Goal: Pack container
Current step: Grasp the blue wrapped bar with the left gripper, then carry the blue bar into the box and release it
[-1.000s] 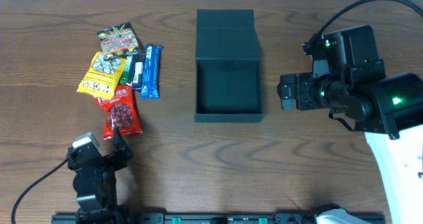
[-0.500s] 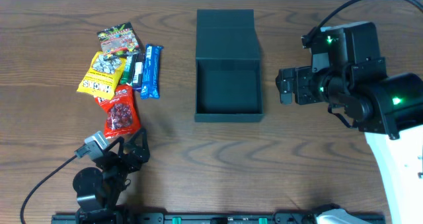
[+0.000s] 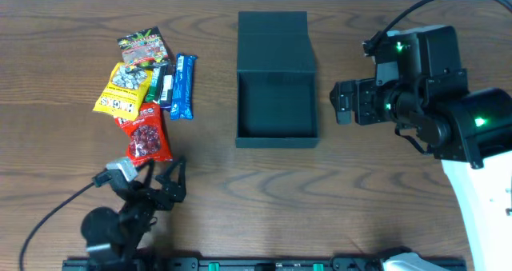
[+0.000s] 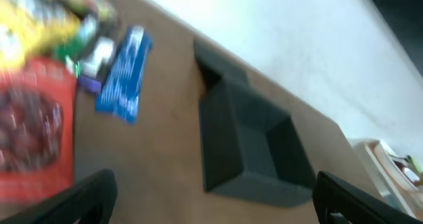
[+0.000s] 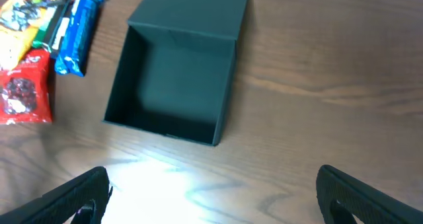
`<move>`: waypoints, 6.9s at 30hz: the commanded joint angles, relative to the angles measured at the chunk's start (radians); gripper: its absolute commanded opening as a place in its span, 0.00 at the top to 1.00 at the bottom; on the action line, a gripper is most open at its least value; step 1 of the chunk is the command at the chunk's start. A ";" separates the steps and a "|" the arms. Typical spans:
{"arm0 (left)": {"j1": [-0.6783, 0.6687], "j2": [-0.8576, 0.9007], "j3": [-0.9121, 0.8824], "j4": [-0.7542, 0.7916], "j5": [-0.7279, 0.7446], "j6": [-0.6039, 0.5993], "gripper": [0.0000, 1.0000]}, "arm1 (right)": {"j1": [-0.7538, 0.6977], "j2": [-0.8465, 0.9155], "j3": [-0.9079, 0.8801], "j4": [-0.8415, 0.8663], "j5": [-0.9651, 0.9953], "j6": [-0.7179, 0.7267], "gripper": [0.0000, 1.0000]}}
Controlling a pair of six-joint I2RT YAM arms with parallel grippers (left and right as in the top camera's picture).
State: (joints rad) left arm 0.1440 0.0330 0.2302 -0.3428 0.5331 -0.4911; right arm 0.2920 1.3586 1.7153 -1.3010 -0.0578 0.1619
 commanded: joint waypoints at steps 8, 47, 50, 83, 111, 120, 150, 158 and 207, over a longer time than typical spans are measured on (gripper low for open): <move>0.000 0.386 0.262 0.003 -0.089 0.246 0.04 | -0.003 -0.006 -0.003 0.095 -0.063 -0.047 0.01; -0.229 1.943 1.143 -0.111 -0.408 0.580 0.05 | -0.025 0.224 -0.003 0.449 -0.063 -0.439 0.01; -0.217 1.962 1.144 -0.069 -0.370 0.580 0.05 | -0.025 0.224 -0.003 0.450 -0.063 -0.423 0.01; -0.225 2.050 1.141 -0.024 -0.255 0.558 0.38 | -0.025 0.224 -0.003 0.490 -0.063 -0.420 0.01; -0.336 2.052 1.578 -0.274 -0.322 0.520 0.82 | -0.223 0.219 -0.002 0.510 -0.051 -0.269 0.01; -0.586 2.052 1.686 -0.399 -0.327 0.280 0.92 | -0.402 0.216 -0.002 0.466 -0.051 -0.207 0.01; -0.879 2.059 1.573 -0.488 -0.395 -0.093 0.94 | -0.496 0.216 -0.002 0.497 -0.052 -0.222 0.01; -0.883 2.098 1.573 -0.467 -0.432 -0.150 0.94 | -0.496 0.216 -0.002 0.491 -0.056 -0.222 0.01; -0.785 2.105 1.341 -0.179 -0.206 0.109 0.94 | -0.496 0.238 -0.010 0.453 -0.104 -0.223 0.01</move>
State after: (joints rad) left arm -0.6430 2.1395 1.5776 -0.5339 0.2535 -0.3851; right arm -0.1932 1.5898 1.7126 -0.8455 -0.1501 -0.0616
